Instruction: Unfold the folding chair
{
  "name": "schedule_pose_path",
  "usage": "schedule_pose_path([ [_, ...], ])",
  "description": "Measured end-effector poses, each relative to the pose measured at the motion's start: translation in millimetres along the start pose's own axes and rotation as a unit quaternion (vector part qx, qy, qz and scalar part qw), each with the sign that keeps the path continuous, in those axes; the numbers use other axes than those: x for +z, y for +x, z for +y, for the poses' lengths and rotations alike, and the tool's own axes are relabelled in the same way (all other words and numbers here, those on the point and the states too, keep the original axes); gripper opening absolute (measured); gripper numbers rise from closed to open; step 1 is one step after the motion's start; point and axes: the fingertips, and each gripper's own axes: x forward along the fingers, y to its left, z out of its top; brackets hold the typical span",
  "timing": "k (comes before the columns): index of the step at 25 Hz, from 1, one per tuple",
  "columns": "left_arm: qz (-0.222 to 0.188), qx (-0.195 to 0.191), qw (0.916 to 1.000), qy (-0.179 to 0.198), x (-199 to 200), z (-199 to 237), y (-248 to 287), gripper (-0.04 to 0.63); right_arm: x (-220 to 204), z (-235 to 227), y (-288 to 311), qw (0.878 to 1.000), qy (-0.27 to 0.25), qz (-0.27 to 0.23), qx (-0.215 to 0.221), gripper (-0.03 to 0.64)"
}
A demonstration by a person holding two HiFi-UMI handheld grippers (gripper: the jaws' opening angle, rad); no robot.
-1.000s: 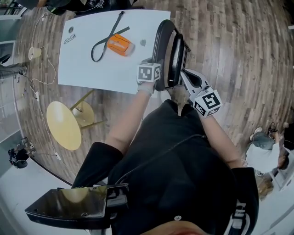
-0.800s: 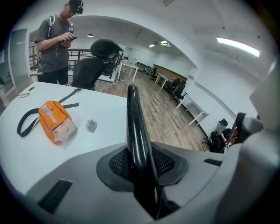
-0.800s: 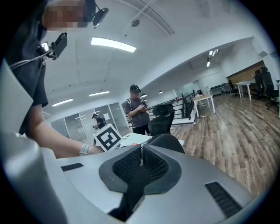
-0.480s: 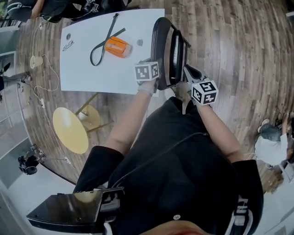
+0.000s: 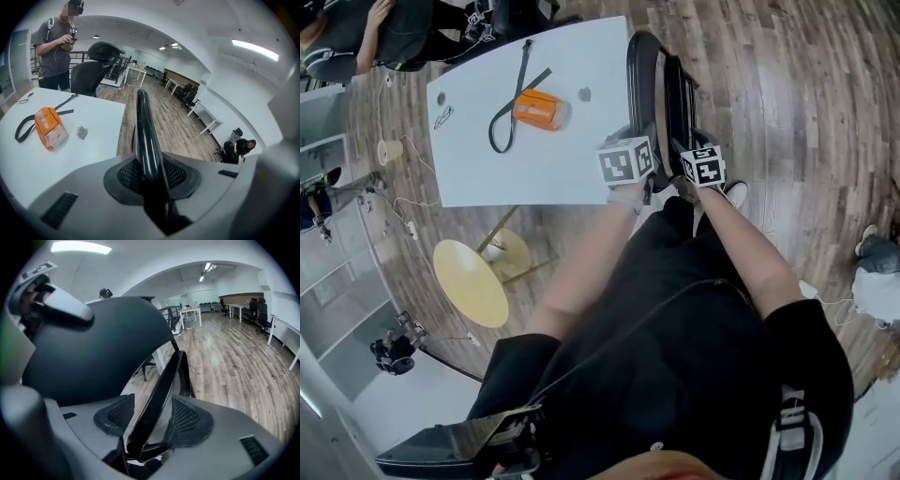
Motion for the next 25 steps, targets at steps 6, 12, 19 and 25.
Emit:
schedule_pose_path([
  [6, -0.006, 0.000, 1.0000, -0.002, 0.9, -5.9, 0.4, 0.079, -24.3, -4.8, 46.7, 0.999, 0.010, 0.043, -0.014, 0.282],
  [12, -0.010, -0.004, 0.9999, -0.002, 2.1, -8.2, 2.6, 0.080, -29.2, -2.1, 71.5, 0.997, -0.014, 0.065, -0.038, 0.285],
  [19, -0.016, -0.007, 0.9998, 0.004, -0.1, -4.5, 1.1, 0.080, -33.5, -4.9, 72.3, 0.991, -0.030, 0.098, -0.088, 0.273],
  [25, -0.033, -0.008, 0.9994, 0.005, 1.4, -5.9, 1.9, 0.080, -32.7, -11.7, 71.5, 0.994, -0.009, 0.085, -0.069, 0.253],
])
